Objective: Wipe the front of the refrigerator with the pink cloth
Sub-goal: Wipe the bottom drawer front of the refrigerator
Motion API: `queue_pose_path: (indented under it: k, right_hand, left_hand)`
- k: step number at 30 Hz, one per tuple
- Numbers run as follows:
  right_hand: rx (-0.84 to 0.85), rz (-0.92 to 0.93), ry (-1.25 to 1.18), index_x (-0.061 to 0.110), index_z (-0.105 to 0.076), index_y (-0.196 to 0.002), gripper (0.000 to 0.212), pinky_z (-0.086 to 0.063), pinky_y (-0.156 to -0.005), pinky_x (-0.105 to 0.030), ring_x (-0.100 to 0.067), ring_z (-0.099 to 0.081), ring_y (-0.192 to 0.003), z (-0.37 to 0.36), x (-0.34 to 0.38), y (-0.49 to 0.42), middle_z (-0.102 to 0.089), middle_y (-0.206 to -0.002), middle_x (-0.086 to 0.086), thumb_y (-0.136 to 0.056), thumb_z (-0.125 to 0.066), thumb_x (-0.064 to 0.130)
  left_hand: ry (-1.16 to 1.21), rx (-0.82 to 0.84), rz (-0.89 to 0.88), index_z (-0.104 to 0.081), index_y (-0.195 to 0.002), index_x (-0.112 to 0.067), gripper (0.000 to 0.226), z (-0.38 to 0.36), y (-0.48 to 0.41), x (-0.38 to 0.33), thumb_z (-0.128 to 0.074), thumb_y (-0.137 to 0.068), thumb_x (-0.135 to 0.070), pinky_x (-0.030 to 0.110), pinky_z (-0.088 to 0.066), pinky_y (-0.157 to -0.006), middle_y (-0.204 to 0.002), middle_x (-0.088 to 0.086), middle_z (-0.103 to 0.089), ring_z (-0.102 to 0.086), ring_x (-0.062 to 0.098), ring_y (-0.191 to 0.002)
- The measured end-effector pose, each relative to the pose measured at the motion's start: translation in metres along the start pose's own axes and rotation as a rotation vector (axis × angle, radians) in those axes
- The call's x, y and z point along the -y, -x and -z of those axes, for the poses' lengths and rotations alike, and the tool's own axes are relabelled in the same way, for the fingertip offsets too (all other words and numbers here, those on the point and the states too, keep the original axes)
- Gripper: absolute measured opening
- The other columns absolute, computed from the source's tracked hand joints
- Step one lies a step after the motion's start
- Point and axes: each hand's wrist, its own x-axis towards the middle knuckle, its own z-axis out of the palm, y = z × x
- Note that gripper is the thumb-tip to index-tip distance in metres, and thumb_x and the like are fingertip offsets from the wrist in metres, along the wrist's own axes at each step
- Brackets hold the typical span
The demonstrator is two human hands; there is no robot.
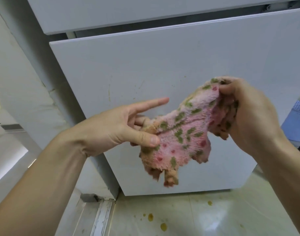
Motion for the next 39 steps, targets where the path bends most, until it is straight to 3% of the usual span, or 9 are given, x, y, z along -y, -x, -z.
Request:
queue_pose_path:
  k: [3,5,10,18,24,27,30,36,39]
  right_hand:
    - [0.014,-0.112,-0.094,0.009,-0.056,-0.086,0.031,-0.031,-0.049,-0.037,-0.035,-0.033,-0.059,-0.016,0.01,-0.004,-0.04,-0.083,-0.017,-0.065,-0.061,0.033]
    - [0.035,-0.118,-0.182,0.016,-0.065,-0.071,0.017,-0.042,-0.065,-0.043,-0.03,-0.046,-0.069,-0.029,0.016,-0.006,-0.047,-0.076,-0.014,-0.06,-0.064,0.029]
    - [0.184,0.095,0.04,0.021,-0.043,-0.064,0.029,-0.036,-0.075,-0.052,-0.032,-0.038,-0.074,-0.043,0.036,-0.011,-0.039,-0.073,-0.008,-0.063,-0.061,0.044]
    - [0.074,0.574,0.777,-0.004,-0.052,-0.077,0.03,-0.036,-0.058,-0.028,-0.025,-0.048,-0.067,-0.015,0.05,-0.019,-0.054,-0.072,-0.017,-0.093,-0.045,0.021]
    - [0.095,0.33,0.785,-0.008,-0.053,-0.086,0.034,-0.029,-0.044,-0.026,-0.012,-0.035,-0.051,-0.006,0.05,-0.02,-0.039,-0.063,-0.006,-0.1,-0.049,0.023]
    - [0.078,0.186,0.788,-0.006,-0.048,-0.083,0.038,-0.028,-0.054,-0.034,-0.015,-0.035,-0.057,0.003,0.046,-0.022,-0.039,-0.065,-0.001,-0.098,-0.045,0.029]
    - [0.137,0.038,0.697,-0.005,-0.06,-0.09,0.044,-0.033,-0.068,-0.039,-0.022,-0.043,-0.069,0.006,0.042,-0.023,-0.052,-0.076,-0.007,-0.082,-0.044,0.035]
    - [0.303,-0.228,0.17,0.019,-0.074,-0.095,0.026,-0.043,-0.042,-0.021,-0.014,-0.06,-0.053,0.013,0.029,-0.018,-0.067,-0.078,0.0,-0.104,-0.05,0.027]
    - [0.459,-0.214,0.215,0.018,-0.065,-0.118,0.041,-0.044,-0.035,-0.019,-0.006,-0.064,-0.049,0.014,0.031,-0.006,-0.069,-0.07,0.008,-0.081,-0.073,0.034]
  left_hand:
    - [-0.207,0.011,0.061,-0.068,-0.13,-0.048,0.069,-0.006,-0.004,0.003,-0.088,-0.067,-0.065,0.037,-0.05,-0.092,-0.116,0.029,-0.063,-0.06,0.032,-0.094]
    - [-0.25,-0.077,0.03,-0.076,-0.115,-0.045,0.057,-0.013,-0.01,0.007,-0.068,-0.073,-0.083,0.034,-0.046,-0.084,-0.093,0.011,-0.063,-0.054,0.014,-0.081]
    - [-0.156,-0.015,-0.111,-0.06,-0.139,-0.024,0.048,-0.035,-0.022,0.018,-0.07,-0.092,-0.024,0.032,-0.049,-0.112,-0.136,-0.011,-0.068,-0.061,0.007,-0.13]
    - [0.011,0.0,0.0,-0.066,-0.133,-0.019,0.034,-0.036,-0.021,0.037,-0.068,-0.099,-0.018,0.032,-0.057,-0.102,-0.126,0.004,-0.075,-0.071,0.022,-0.118]
    - [0.049,0.056,0.053,-0.059,-0.112,0.018,0.067,-0.022,-0.014,0.036,-0.081,-0.087,-0.04,0.059,-0.054,-0.102,-0.113,0.04,-0.066,-0.07,0.046,-0.105]
    - [0.144,0.064,0.09,-0.065,-0.114,0.014,0.051,-0.014,-0.012,0.036,-0.078,-0.087,-0.027,0.04,-0.061,-0.093,-0.12,0.033,-0.07,-0.07,0.042,-0.107]
    - [0.382,0.084,0.126,-0.055,-0.119,0.023,0.079,-0.006,-0.008,0.04,-0.091,-0.071,-0.029,0.042,-0.058,-0.099,-0.132,0.036,-0.061,-0.065,0.044,-0.115]
    - [0.636,0.205,0.115,-0.07,-0.122,0.009,0.062,-0.002,-0.007,0.041,-0.086,-0.071,-0.022,0.044,-0.053,-0.109,-0.137,0.027,-0.064,-0.066,0.036,-0.123]
    - [0.738,0.254,0.106,-0.07,-0.123,0.007,0.055,-0.001,-0.007,0.042,-0.081,-0.075,-0.019,0.042,-0.056,-0.105,-0.131,0.024,-0.068,-0.069,0.034,-0.118]
